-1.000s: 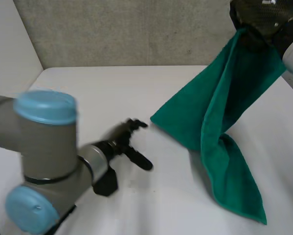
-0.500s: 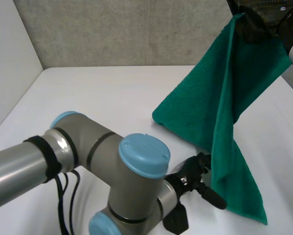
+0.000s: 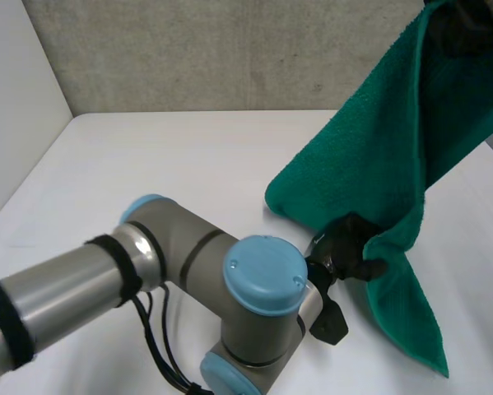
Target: Fold the towel.
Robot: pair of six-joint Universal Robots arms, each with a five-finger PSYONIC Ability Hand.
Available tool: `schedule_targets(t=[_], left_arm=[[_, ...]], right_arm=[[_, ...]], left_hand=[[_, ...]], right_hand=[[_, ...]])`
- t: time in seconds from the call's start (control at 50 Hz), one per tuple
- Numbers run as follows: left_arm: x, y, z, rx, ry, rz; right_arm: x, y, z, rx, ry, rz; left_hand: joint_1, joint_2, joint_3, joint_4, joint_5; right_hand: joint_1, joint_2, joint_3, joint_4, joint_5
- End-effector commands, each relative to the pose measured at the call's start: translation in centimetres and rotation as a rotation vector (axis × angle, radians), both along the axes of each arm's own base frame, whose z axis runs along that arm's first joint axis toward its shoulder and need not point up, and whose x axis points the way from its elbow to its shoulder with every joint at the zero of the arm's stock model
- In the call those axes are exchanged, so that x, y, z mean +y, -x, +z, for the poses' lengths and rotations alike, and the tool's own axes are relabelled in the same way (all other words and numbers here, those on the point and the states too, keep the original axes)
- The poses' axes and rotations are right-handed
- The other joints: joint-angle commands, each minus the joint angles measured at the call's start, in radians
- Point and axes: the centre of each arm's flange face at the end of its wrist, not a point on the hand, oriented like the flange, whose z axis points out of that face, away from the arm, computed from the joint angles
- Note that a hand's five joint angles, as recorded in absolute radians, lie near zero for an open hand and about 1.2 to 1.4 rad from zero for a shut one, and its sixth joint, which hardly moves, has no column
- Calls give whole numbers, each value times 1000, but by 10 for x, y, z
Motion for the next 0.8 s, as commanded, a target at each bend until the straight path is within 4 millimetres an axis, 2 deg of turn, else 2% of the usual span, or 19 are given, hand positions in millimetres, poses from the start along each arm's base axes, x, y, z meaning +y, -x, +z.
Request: schedule_targets(t=[0.02,0.06,0.08,0.14,0.16,0.22,0.24,0.3,0.36,0.44,0.48,0.52,0.58,0.62,0.68,0.72,0.74,0.76,0.8], left_arm=[[-48,-69,81,-76,257,146],[-65,-91,101,-109,341,206],[-75,-107,122,-141,427,248],[-79,-126,150,-175,528,275],[-77,-137,166,-191,568,271],[-78,-156,187,-218,600,275],[-78,-156,187,-218,600,275],[-85,-190,203,-313,611,269],[-82,-191,196,-366,612,223],[-82,-190,167,-491,580,158],[-86,-188,145,-556,552,120],[-95,-184,100,-688,501,34],[-102,-181,71,-767,471,-22],[-112,-179,53,-827,461,-44],[-137,-172,50,-849,495,-9],[-152,-167,60,-841,544,30],[-159,-164,68,-831,573,53],[-172,-160,91,-803,649,111],[-184,-155,119,-763,748,178]], right_arm=[[-21,5,-14,28,-53,-52],[-33,12,-24,49,-102,-83],[-36,14,-28,57,-118,-93],[-48,19,-41,85,-175,-119],[-50,19,-45,94,-192,-119],[-55,19,-61,137,-245,-125],[-55,19,-61,137,-245,-125],[-59,17,-92,239,-355,-123],[-62,16,-116,303,-445,-117],[-61,14,-156,404,-615,-90],[-59,12,-170,443,-671,-75],[-59,9,-180,474,-709,-60],[-66,1,-199,517,-738,-29],[-75,-2,-200,508,-723,-32],[-97,-12,-196,468,-644,-39],[-109,-18,-187,431,-577,-47],[-116,-21,-180,402,-537,-52],[-122,-24,-172,369,-493,-59],[-142,-30,-136,248,-339,-85]], left_hand=[[261,205,213,205,243],[261,205,213,205,243],[261,205,213,205,243],[261,205,213,205,243],[261,205,213,205,243],[261,205,213,205,243],[261,205,213,205,243],[261,205,213,205,243],[261,205,213,205,243],[261,205,213,205,243],[261,205,213,205,243],[261,205,213,205,243],[261,205,213,205,243],[261,205,213,205,243],[261,205,213,205,243],[261,205,213,205,243],[261,205,213,205,243],[261,205,213,205,243],[261,205,213,205,243]], right_hand=[[422,225,221,209,239],[422,225,221,209,239],[422,225,221,209,239],[422,225,221,209,239],[422,225,221,209,239],[422,225,221,209,239],[422,225,221,209,239],[422,225,221,209,239],[422,225,221,209,239],[422,225,221,209,239],[422,225,221,209,239],[422,225,221,209,239],[422,225,221,209,239],[422,225,221,209,239],[422,225,221,209,239],[422,225,221,209,239],[422,225,221,209,239],[422,225,221,209,239],[422,225,221,209,239]])
